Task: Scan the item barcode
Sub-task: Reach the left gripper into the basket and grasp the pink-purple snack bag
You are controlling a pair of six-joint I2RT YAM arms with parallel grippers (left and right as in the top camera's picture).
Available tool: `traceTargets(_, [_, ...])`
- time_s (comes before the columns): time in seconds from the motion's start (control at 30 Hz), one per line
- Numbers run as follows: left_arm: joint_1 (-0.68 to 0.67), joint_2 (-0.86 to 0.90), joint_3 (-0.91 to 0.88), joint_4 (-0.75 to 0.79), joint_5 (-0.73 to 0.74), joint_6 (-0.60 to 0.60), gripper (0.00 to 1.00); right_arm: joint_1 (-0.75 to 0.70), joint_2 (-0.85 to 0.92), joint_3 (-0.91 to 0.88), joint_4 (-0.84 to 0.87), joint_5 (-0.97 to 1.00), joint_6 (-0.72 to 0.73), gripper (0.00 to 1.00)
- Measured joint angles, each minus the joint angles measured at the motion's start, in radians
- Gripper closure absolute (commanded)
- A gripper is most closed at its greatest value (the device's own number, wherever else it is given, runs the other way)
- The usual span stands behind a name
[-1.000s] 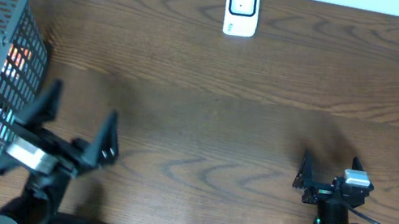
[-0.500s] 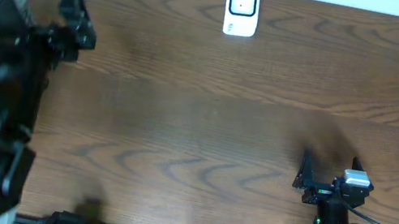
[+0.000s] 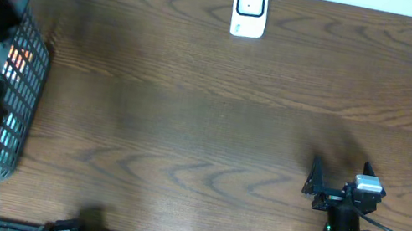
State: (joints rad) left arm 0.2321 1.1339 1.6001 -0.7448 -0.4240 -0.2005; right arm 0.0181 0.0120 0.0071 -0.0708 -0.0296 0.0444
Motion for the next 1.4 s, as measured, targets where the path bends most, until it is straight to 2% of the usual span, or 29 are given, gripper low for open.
traceTargets(0.03, [0.095,0.021,0.015,-0.043,0.012,-0.064,0.02,0.000,0.000,0.000,0.000,0.000,0.000,0.01])
traceTargets(0.1, [0.203,0.054,0.021,-0.112,0.037,-0.145,0.02,0.000,0.000,0.000,0.000,0.000,0.000,0.01])
traceTargets(0.2, [0.307,0.122,0.021,-0.186,0.079,-0.263,0.02,0.000,0.000,0.000,0.000,0.000,0.000,0.01])
traceTargets(0.33, [0.348,0.208,0.021,-0.282,0.151,-0.343,0.02,0.000,0.000,0.000,0.000,0.000,0.000,0.01])
traceTargets(0.43, [0.351,0.259,0.021,-0.294,0.170,-0.372,0.02,0.000,0.000,0.000,0.000,0.000,0.000,0.01])
traceTargets(0.7, [0.449,0.351,0.021,-0.342,0.080,-0.503,0.02,0.000,0.000,0.000,0.000,0.000,0.000,0.01])
traceTargets(0.97, [0.480,0.434,0.021,-0.357,0.077,-0.537,0.02,0.000,0.000,0.000,0.000,0.000,0.000,0.01])
traceTargets(1.4, [0.479,0.724,0.021,-0.417,0.054,-0.552,0.02,0.000,0.000,0.000,0.000,0.000,0.000,0.01])
